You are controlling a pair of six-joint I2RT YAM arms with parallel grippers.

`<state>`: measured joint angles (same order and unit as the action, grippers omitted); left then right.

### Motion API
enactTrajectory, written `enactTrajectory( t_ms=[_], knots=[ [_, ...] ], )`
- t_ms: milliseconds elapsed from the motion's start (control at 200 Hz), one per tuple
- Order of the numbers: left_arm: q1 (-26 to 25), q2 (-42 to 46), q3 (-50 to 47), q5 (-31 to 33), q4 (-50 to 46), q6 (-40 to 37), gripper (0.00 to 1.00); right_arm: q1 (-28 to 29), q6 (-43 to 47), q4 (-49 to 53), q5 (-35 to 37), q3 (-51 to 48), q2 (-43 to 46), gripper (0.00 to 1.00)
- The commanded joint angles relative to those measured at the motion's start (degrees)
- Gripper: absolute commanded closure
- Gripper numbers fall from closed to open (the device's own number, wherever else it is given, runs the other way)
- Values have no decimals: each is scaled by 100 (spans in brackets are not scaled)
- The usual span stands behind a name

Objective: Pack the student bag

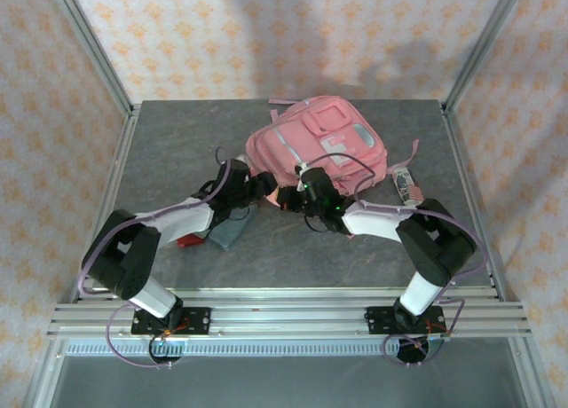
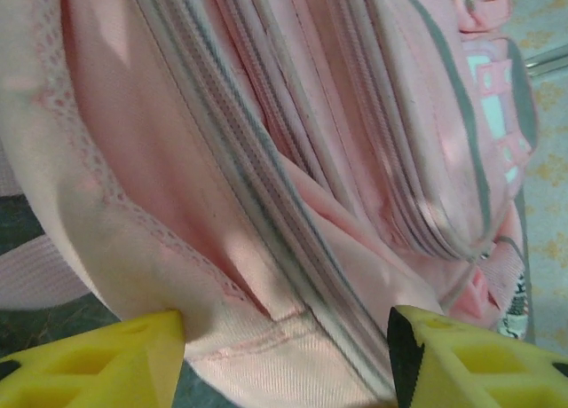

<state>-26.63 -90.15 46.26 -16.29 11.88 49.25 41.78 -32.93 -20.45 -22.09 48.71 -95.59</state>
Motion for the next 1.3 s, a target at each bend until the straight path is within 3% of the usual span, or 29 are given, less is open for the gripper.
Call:
enactTrajectory(
  t_ms=[0,35,100,145,295,445,921,1296],
  knots=[
    [-37,-393,378,246,215,61,47,170,67,-407,-108,144,23,100],
    [-38,-500,452,267,178,54,58,207,111,-330,-96,188,14,100],
    [-20,-643,575,246,131,-28,87,250,175,-179,-76,235,36,100],
    [-10,-694,643,250,63,-59,100,246,201,-85,-23,227,77,100],
    [90,-582,616,272,20,-165,100,155,366,269,207,78,315,100],
    [312,-339,449,231,-34,-287,100,-284,353,424,158,-375,652,100],
    [816,-100,361,131,-204,-601,100,-2626,542,1596,947,-1255,1454,100],
    [844,-581,1158,270,-571,-918,100,-2468,376,1509,361,-1176,1506,100]
  ],
)
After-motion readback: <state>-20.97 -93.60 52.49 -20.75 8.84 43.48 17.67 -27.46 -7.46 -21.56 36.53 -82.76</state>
